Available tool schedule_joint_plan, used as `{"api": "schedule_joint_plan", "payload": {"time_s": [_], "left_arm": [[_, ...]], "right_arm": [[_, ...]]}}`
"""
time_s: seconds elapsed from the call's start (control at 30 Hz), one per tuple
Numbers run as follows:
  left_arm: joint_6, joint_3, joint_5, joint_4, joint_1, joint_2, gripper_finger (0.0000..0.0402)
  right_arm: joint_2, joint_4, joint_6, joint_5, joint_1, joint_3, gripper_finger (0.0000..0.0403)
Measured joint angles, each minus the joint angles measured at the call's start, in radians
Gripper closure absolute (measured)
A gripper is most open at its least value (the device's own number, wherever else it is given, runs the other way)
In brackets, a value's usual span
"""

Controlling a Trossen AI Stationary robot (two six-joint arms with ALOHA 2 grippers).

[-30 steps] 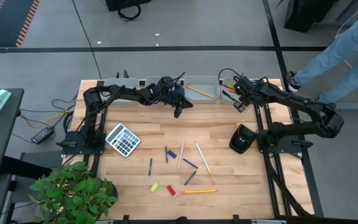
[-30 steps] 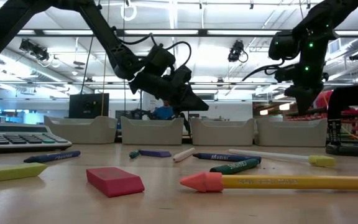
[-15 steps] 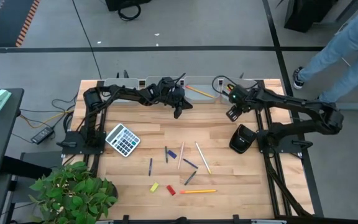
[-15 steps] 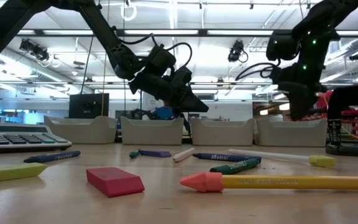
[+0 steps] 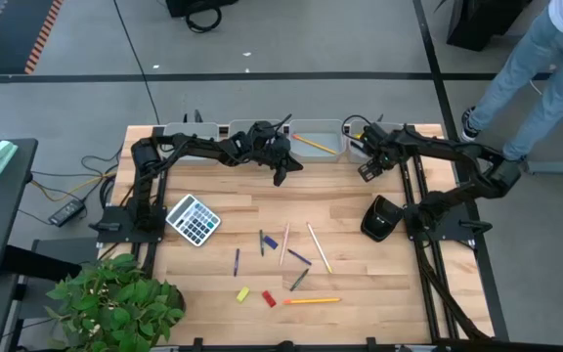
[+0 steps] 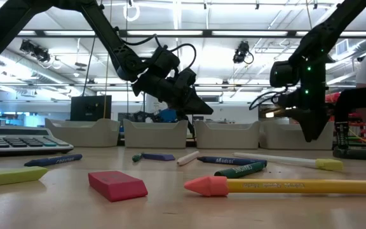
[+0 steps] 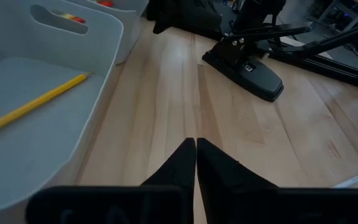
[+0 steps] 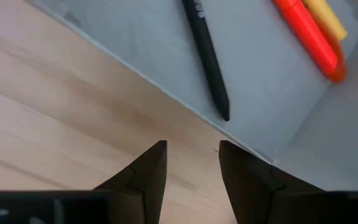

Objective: Sort crayons/erasers/pens/pencils in bins
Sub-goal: Adjust the gray bin

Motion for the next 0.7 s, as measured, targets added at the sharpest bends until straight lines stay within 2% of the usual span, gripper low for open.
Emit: {"api": "schedule_joint_plan", "payload": {"time_s": [0.47, 0.7], "left_arm": [[0.001, 0.000, 0.000, 0.001, 0.001, 0.000, 0.0387], [-0.002, 0.000, 0.001, -0.005, -0.005, 0.000, 0.0380]], "right_arm": [[0.004, 0.012, -0.033, 0.002, -0.035, -0.001, 0.0247], [-0.065, -0.062, 0.057, -0.014, -0.013, -0.001, 0.0247]]}}
